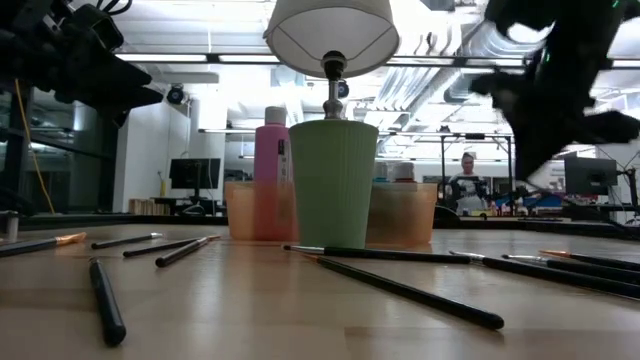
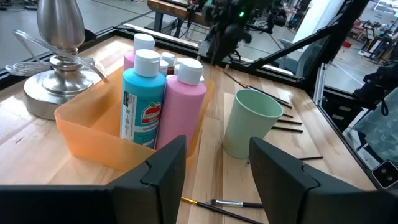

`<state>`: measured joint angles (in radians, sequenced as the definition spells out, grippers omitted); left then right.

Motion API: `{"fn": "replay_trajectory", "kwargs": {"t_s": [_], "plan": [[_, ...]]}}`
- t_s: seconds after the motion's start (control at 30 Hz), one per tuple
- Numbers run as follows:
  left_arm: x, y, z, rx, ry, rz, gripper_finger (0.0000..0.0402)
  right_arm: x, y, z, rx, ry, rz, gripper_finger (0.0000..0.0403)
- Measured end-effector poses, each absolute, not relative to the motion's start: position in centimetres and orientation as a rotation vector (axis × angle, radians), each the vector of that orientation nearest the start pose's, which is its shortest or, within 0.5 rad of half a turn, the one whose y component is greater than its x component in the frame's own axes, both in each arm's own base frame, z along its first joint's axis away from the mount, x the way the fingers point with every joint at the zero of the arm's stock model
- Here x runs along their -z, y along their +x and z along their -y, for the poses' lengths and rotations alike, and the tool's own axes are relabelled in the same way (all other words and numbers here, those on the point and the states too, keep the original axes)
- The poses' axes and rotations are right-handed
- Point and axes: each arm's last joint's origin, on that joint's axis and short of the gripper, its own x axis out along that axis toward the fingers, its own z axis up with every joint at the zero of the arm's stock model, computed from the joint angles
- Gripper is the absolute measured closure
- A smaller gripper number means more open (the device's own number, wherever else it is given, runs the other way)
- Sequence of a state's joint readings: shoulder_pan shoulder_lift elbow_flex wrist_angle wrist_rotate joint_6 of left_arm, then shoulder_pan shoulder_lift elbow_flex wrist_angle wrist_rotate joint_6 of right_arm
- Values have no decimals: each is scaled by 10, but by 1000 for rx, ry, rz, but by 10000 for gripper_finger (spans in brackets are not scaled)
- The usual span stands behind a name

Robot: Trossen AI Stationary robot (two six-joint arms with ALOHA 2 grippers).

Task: Pick & Place Paint Supplies
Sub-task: Put the orange paintbrushes into the green cup

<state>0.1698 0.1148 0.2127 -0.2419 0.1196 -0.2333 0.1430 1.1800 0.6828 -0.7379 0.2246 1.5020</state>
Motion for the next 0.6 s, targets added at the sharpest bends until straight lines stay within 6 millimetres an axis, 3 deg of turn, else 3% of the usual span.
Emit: {"fn": "replay_trajectory", "kwargs": {"t_s": [0.3,0.6], "plan": [[-204,90,-12,-67,-254,-136,229,-251,204,-50,764,819,-615,400],[-204,90,-12,-67,-254,-136,229,-292,239,-79,588,564,-356,400]]}}
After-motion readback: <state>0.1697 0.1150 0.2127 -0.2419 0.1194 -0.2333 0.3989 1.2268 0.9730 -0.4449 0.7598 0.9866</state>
